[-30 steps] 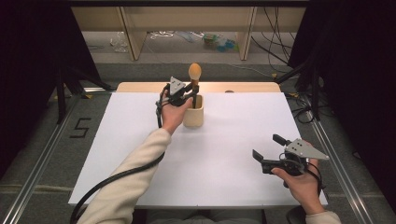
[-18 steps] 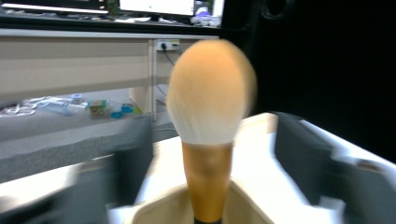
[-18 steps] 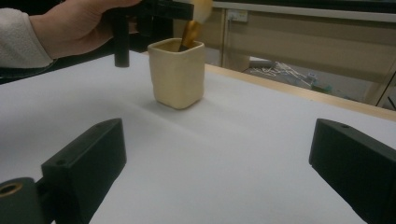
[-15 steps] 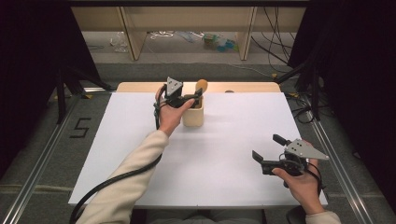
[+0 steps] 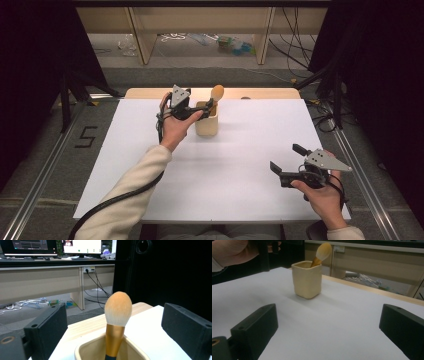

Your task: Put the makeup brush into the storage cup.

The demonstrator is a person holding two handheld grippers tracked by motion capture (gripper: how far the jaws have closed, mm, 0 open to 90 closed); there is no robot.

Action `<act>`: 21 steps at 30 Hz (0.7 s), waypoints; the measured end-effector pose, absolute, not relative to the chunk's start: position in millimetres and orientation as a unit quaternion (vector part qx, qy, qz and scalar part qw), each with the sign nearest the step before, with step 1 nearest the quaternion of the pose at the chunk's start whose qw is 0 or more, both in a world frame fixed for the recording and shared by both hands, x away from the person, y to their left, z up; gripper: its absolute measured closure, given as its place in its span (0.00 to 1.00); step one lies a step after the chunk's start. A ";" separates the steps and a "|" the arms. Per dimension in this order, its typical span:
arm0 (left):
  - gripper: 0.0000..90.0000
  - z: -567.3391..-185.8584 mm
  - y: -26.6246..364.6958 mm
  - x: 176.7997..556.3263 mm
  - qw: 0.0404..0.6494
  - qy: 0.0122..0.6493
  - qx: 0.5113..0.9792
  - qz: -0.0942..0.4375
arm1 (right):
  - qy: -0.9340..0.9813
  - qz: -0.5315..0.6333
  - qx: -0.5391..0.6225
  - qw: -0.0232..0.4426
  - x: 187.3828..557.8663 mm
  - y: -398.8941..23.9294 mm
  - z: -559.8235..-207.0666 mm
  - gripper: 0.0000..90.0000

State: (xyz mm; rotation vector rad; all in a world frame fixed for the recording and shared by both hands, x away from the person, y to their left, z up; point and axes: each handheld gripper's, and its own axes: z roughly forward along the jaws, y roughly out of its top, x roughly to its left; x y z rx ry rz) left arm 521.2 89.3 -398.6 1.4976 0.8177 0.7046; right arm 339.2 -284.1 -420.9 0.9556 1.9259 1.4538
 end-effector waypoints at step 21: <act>0.07 -393.4 119.0 466.1 0.614 0.338 0.653 0.288 | 0.712 0.542 0.355 0.270 339.0 -283.1 -420.9 0.03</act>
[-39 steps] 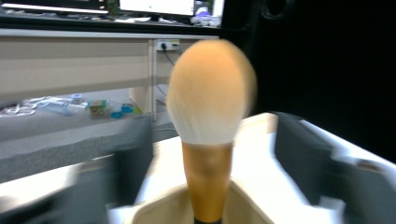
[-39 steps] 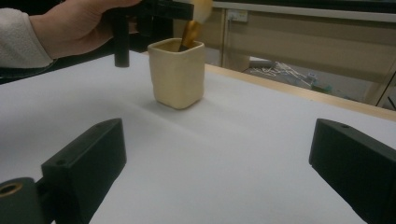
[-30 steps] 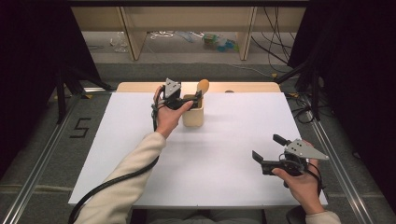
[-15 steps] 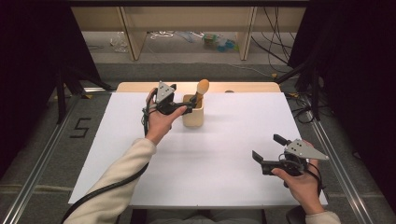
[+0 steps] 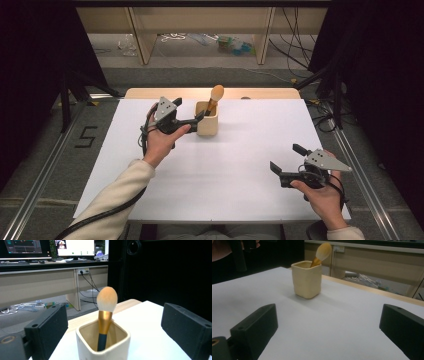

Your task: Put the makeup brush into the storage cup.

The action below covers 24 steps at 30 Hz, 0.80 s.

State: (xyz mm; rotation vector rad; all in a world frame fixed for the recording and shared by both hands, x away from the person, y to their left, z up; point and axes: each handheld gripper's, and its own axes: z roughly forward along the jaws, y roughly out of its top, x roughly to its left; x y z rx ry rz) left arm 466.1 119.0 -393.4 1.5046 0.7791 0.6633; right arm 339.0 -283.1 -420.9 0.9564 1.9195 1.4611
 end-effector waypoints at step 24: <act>0.07 -397.8 171.4 396.0 0.621 0.342 0.644 0.289 | 0.714 0.537 0.356 0.275 338.3 -283.0 -420.3 0.03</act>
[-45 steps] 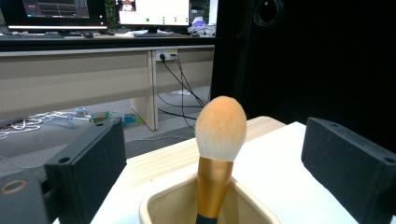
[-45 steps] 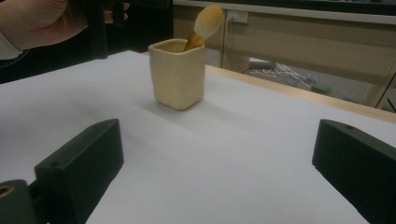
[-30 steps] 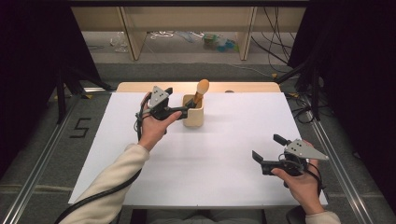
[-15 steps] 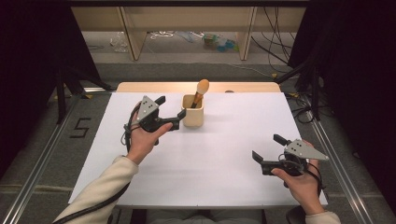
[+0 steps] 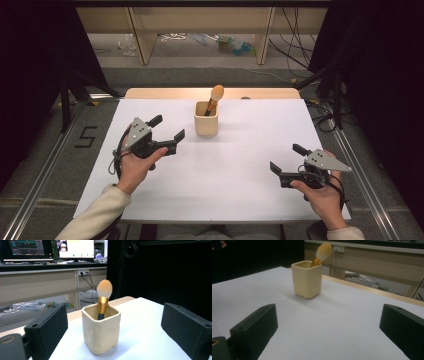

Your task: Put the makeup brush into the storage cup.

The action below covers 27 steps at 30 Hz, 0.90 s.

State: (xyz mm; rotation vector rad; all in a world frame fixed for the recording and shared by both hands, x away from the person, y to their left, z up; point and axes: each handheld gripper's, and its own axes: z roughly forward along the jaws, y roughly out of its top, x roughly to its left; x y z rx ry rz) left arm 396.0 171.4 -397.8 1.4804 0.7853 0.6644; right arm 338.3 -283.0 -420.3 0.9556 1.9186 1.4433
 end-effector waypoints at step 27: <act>0.08 -415.7 225.4 346.7 0.606 0.366 0.638 0.304 | 0.715 0.536 0.354 0.276 337.6 -284.0 -420.2 0.03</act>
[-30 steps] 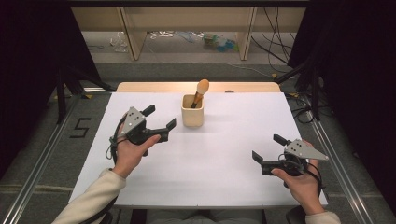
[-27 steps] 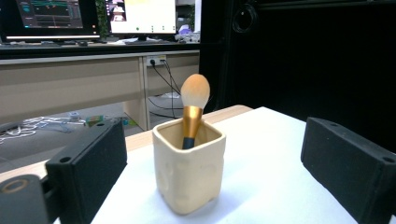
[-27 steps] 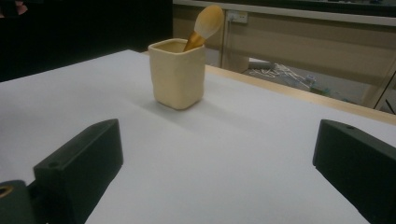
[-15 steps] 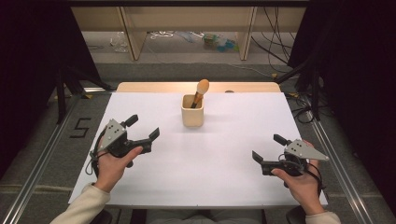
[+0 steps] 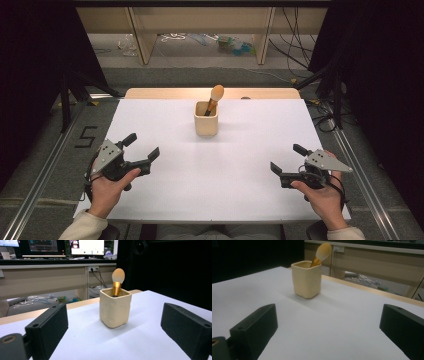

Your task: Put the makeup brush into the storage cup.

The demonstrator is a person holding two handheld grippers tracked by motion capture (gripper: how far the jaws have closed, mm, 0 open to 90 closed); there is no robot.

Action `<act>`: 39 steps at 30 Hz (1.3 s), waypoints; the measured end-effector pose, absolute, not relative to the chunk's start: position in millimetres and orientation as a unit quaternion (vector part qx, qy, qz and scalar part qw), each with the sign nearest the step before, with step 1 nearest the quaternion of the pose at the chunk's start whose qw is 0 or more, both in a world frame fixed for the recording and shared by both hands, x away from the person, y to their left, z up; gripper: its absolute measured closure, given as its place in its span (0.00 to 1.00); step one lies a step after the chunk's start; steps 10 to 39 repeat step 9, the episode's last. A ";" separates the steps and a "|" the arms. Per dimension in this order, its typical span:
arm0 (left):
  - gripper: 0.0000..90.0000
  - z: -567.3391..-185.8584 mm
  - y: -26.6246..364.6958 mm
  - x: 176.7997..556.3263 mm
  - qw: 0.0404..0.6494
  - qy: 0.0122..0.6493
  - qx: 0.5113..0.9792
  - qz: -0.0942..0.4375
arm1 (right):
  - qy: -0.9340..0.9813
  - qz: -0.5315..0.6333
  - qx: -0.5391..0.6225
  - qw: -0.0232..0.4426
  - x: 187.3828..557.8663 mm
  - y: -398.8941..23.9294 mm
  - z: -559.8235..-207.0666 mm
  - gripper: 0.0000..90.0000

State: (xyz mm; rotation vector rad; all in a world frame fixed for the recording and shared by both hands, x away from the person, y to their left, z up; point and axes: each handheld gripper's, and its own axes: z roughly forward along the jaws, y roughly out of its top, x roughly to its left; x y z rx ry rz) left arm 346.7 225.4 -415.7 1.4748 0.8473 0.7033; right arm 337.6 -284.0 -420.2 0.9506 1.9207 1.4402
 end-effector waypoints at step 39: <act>0.08 -417.9 223.3 348.0 0.603 0.365 0.643 0.299 | 0.716 0.536 0.354 0.275 337.8 -284.3 -420.5 0.03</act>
